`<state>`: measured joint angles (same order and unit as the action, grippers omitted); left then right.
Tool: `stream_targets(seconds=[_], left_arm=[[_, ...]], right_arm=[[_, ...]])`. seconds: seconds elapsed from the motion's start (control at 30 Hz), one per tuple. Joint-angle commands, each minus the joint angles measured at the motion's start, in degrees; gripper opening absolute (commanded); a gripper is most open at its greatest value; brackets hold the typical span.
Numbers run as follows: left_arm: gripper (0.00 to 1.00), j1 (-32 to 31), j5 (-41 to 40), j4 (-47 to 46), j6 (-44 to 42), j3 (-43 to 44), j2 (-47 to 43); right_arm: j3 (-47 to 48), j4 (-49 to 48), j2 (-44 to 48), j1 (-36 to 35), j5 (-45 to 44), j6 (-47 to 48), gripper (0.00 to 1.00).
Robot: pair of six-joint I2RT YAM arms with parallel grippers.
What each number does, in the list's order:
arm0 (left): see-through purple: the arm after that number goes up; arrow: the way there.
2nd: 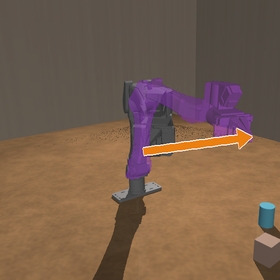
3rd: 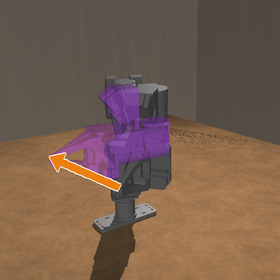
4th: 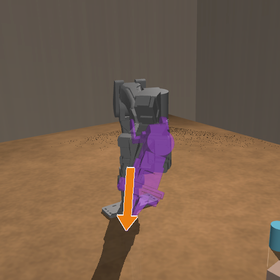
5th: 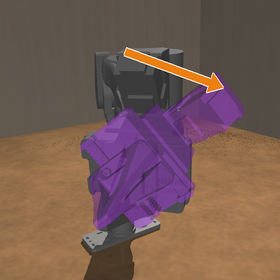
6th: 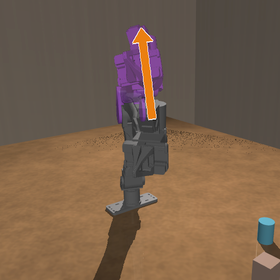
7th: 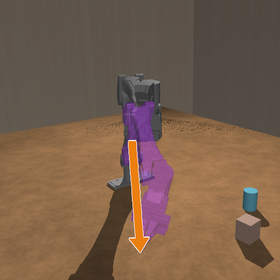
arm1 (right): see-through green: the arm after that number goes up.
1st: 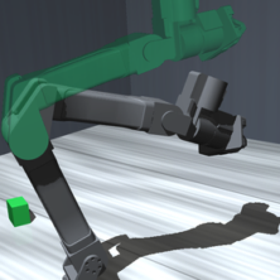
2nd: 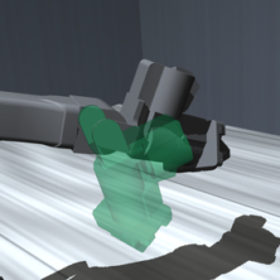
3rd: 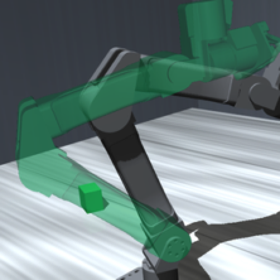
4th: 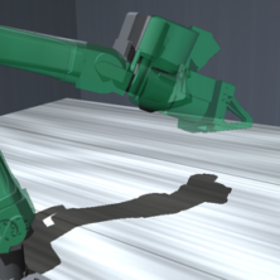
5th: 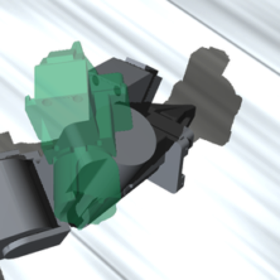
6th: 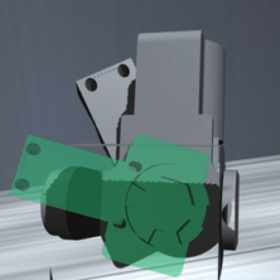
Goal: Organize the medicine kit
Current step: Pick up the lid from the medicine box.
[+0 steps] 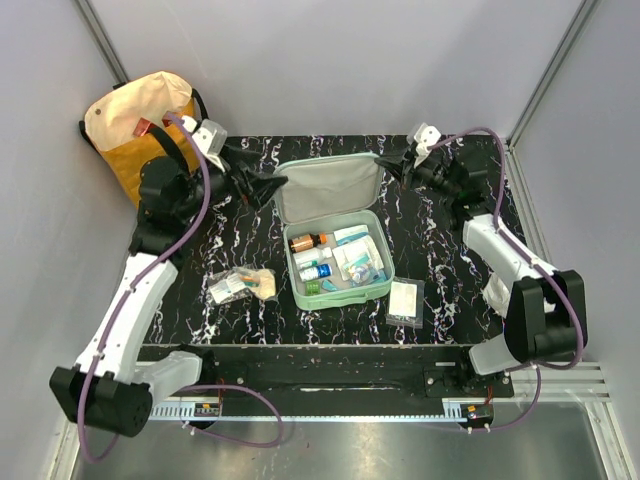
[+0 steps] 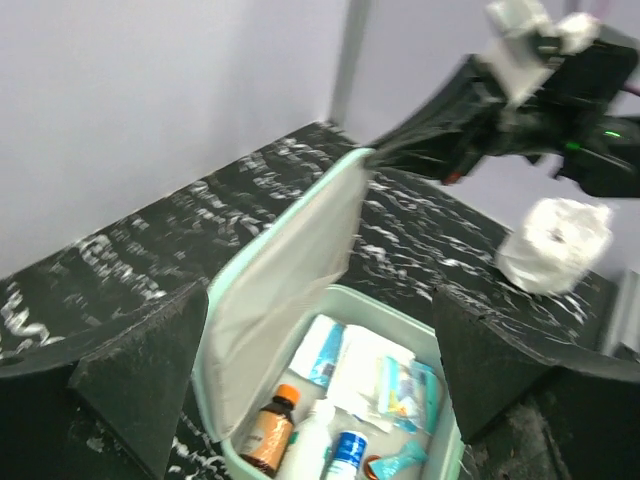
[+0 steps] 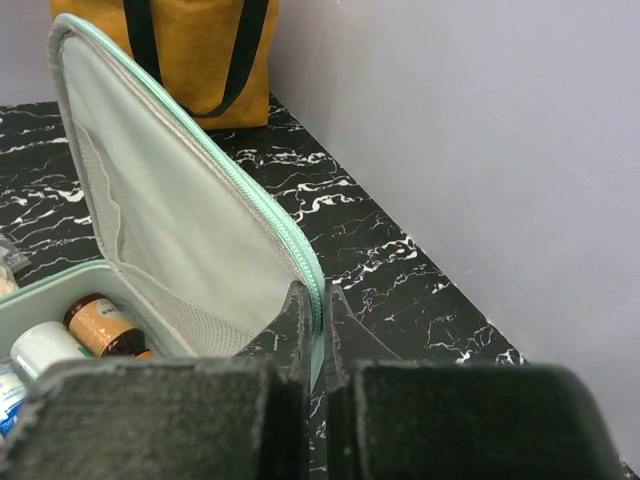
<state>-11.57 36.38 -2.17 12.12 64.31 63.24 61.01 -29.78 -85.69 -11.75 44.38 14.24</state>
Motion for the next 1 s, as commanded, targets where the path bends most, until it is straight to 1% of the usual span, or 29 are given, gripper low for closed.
stream_targets(seconds=[0.0,0.03,0.07,0.13,0.17,0.23,0.27,0.3,0.33,0.4,0.43,0.47,0.5,0.57,0.6,0.67,0.73,0.83,0.9,0.97], left_arm=[[0.99,-0.7,14.1,-2.9,-2.5,-2.7,-4.0],[0.99,-0.7,16.7,-6.0,-1.8,-4.4,-4.8],[0.99,-0.7,18.6,-11.0,0.9,-6.8,-5.2],[0.99,-0.6,17.4,-18.3,7.5,-10.7,-6.1],[0.99,-0.6,17.6,-19.8,9.0,-11.7,-6.1],[0.99,-0.6,15.8,-20.3,10.7,-12.9,-5.8],[0.99,-0.4,12.6,-19.1,11.2,-13.0,-5.9],[0.99,-0.2,7.5,-15.8,11.8,-12.6,-5.6],[0.99,0.2,5.9,-11.7,10.8,-11.3,-4.8],[0.99,1.1,8.3,-2.7,7.1,-5.2,-2.2],[0.99,1.0,5.4,0.5,5.0,-3.9,-1.6],[0.99,0.8,3.5,1.5,3.6,-3.8,-1.5],[0.99,0.3,-0.5,1.7,1.4,-4.4,-1.9],[0.99,-1.1,-7.4,6.4,-4.4,-3.6,-2.5],[0.99,-1.6,-10.4,7.2,-6.5,-3.2,-2.6],[0.99,-2.1,-11.4,8.6,-9.9,-3.1,-2.5],[0.99,-4.0,-12.5,8.9,-14.0,-3.0,-2.2],[0.99,-11.4,-18.1,13.6,-21.6,-0.1,0.6],[0.99,-14.2,-19.6,16.5,-23.7,2.7,3.3],[0.98,-15.1,-19.3,18.4,-24.5,4.8,5.0]], right_arm=[[-4.5,4.1,3.2,-2.2,-0.3,0.8,0.00],[-5.2,3.9,4.0,-2.4,-0.7,1.4,0.00],[-5.8,3.6,4.6,-2.6,-1.0,1.5,0.00],[-6.5,3.7,5.4,-2.8,-1.5,1.8,0.00],[-6.9,3.7,5.7,-2.9,-1.7,1.8,0.00],[-7.3,3.8,6.1,-3.0,-2.1,1.8,0.00],[-7.6,3.8,6.1,-3.0,-2.2,2.0,0.00],[-7.8,3.9,6.4,-3.0,-2.4,2.2,0.00],[-8.0,3.9,6.7,-3.0,-2.7,2.6,0.00],[-8.5,4.1,7.0,-3.2,-3.5,3.8,0.00],[-8.8,4.1,7.2,-3.2,-3.9,4.0,0.00],[-8.9,4.1,7.6,-3.2,-4.1,4.0,0.00],[-9.0,4.0,7.6,-3.3,-4.6,4.1,0.00],[-8.9,4.1,7.6,-3.3,-4.8,4.0,0.00],[-8.8,4.5,7.6,-3.3,-4.8,4.1,0.00],[-8.4,5.4,7.6,-3.3,-4.3,4.2,0.00],[-8.5,5.6,7.7,-3.4,-4.2,4.5,0.00],[-9.2,6.0,7.8,-3.5,-4.1,5.0,0.00],[-9.9,6.4,7.8,-3.9,-4.9,6.1,0.00],[-10.0,8.2,8.0,-4.2,-5.4,7.7,0.00]])
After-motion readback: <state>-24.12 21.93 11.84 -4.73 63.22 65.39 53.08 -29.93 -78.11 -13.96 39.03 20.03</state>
